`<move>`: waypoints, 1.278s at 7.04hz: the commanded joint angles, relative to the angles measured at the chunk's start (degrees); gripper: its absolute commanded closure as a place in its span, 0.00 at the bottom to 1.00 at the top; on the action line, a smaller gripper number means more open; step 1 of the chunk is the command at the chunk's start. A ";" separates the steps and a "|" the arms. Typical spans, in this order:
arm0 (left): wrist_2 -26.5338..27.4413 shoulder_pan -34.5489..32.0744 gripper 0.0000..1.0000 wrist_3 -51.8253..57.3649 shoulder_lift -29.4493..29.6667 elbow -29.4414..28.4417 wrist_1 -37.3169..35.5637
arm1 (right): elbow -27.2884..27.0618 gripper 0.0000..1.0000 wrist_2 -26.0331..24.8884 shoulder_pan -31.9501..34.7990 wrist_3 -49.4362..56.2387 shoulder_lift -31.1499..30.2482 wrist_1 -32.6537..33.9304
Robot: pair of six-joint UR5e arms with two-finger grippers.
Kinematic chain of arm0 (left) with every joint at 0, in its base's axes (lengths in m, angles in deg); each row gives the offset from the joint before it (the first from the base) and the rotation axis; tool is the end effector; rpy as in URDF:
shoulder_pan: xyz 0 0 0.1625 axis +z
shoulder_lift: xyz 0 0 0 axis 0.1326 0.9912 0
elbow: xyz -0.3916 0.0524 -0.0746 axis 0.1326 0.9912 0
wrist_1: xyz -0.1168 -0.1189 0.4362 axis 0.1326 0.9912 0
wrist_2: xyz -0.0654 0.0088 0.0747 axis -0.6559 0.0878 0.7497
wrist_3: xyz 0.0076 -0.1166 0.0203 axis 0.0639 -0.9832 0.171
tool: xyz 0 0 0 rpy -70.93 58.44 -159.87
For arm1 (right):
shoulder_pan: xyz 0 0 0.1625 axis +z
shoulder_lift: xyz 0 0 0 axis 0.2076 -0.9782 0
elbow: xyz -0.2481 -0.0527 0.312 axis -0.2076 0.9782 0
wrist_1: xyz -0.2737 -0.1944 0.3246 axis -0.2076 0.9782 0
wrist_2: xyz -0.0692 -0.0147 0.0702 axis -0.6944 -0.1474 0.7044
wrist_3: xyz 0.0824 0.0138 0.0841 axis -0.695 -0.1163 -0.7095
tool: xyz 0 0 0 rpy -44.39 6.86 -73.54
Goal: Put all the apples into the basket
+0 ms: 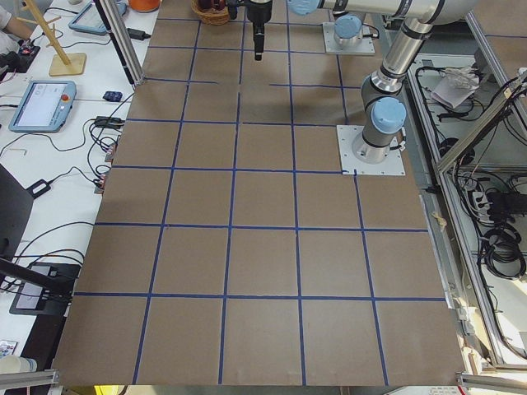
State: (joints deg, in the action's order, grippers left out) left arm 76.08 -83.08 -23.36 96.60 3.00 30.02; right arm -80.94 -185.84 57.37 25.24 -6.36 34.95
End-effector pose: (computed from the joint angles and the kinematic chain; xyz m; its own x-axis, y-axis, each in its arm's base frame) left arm -0.1374 -0.5198 0.4741 -0.9982 -0.0573 -0.0162 -0.0568 0.9978 -0.0328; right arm -0.1445 -0.7173 0.1819 -0.9860 0.0681 0.1522 0.0617 0.9970 -0.0467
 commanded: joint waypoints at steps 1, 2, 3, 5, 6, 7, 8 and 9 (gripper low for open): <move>0.00 0.00 0.00 0.00 -0.13 0.00 0.00 | 1.39 0.00 -0.14 -0.19 -0.27 -1.62 -4.99; 0.09 0.09 0.00 0.00 -0.13 0.00 0.00 | 1.93 0.00 0.29 0.33 -0.80 -5.46 -11.55; 0.09 0.18 0.00 0.00 -0.13 0.00 0.09 | 1.84 0.00 2.82 1.21 -0.89 -11.24 -16.05; 0.09 0.17 0.00 0.00 -0.13 0.00 0.09 | 1.32 0.00 5.72 7.42 -4.37 -19.97 -29.47; 0.09 0.18 0.00 0.00 -0.13 0.00 0.09 | 0.71 0.00 5.83 10.68 -11.02 -24.27 -33.37; 0.09 0.35 0.00 0.00 -0.13 0.00 0.09 | -0.87 0.00 5.83 14.89 -17.96 -28.14 -34.98; 0.01 0.44 0.00 0.00 0.13 0.00 0.00 | -3.93 0.00 6.01 18.24 -20.12 -31.40 -34.91; 0.09 0.44 0.00 0.00 0.05 0.00 0.09 | -5.78 0.00 8.01 20.71 -23.36 -32.91 -34.82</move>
State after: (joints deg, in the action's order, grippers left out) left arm 76.13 -82.70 -23.36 96.63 3.00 30.07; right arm -84.15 -179.43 74.55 6.00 -36.49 0.45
